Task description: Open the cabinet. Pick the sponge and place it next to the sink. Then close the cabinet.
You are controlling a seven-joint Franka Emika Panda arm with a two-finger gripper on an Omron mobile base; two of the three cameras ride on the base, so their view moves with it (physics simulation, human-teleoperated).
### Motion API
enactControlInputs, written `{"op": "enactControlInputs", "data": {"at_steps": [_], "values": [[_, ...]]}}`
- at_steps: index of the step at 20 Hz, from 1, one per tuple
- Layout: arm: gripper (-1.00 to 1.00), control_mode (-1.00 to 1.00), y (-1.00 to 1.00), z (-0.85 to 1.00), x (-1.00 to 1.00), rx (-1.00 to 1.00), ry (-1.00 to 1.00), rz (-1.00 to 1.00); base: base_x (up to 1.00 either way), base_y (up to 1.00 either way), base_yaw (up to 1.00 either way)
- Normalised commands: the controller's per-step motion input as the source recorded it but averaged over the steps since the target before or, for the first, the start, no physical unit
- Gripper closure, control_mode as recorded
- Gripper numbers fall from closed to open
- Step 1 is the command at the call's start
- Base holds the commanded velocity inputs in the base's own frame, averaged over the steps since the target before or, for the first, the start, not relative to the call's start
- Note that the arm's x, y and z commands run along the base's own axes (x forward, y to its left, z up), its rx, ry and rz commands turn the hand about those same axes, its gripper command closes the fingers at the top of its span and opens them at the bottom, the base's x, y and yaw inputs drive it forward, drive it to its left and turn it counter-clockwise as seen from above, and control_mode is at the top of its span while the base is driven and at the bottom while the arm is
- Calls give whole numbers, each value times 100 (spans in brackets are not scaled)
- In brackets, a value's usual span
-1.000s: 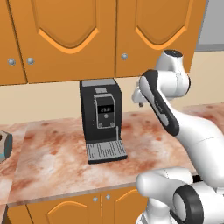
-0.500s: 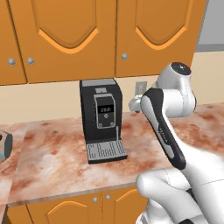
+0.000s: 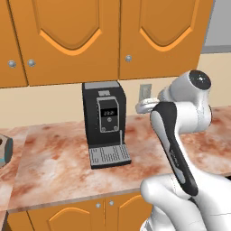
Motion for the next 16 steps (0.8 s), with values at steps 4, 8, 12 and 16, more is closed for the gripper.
{"op": "enactControlInputs", "data": {"at_steps": [4, 8, 12, 16], "values": [[-100, -100, 32, 55, 0, 1, -7, -20, 0, 0, 0], [-100, -100, 46, 50, 0, 0, -9, -31, 0, 0, 0], [-100, -100, 18, 46, -8, 0, -12, -25, 0, 0, 0], [-100, -100, -5, 26, -14, 0, -2, -9, 0, 0, 0]]}}
